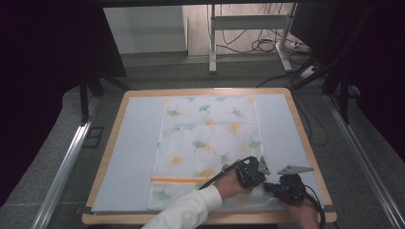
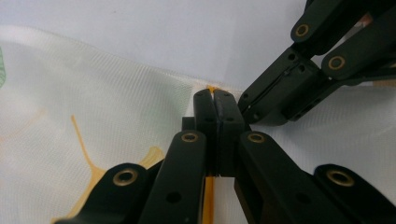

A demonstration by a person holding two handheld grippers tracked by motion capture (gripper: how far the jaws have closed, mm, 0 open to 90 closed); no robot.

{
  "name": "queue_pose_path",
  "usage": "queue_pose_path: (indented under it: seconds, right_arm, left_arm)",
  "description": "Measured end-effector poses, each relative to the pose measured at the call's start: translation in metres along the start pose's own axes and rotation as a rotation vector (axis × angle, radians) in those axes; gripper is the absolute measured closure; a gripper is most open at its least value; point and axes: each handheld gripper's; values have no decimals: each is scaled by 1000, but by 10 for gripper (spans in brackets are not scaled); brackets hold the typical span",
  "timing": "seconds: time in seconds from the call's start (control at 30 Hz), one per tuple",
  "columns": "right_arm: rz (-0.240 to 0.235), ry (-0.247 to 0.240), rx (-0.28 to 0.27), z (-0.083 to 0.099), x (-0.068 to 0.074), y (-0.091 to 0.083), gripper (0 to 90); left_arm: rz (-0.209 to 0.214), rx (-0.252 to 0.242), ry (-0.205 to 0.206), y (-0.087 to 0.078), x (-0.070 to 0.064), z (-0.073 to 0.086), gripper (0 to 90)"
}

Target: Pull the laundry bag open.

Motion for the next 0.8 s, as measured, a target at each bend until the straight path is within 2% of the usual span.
queue_pose_path:
  seconds: [0.4, 0.53, 0.8]
  right_arm:
    - [3, 3, -1, 0, 0, 1, 896]
    - [0, 0, -1, 0, 0, 1, 897]
    - [-1, -1, -1, 0, 0, 1, 897]
  left_arm:
    - [4, 0, -20, -4, 1, 3, 900]
    - [11, 0, -40, -5, 2, 3, 900]
    - [3, 11, -38, -7, 2, 4, 900]
Point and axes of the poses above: each handheld gripper's, and its own axes: y roughly forward along the jaws, z roughly out of its underside, x roughly to its left, and after that the axes turned 9 degrees about -y, right-handed
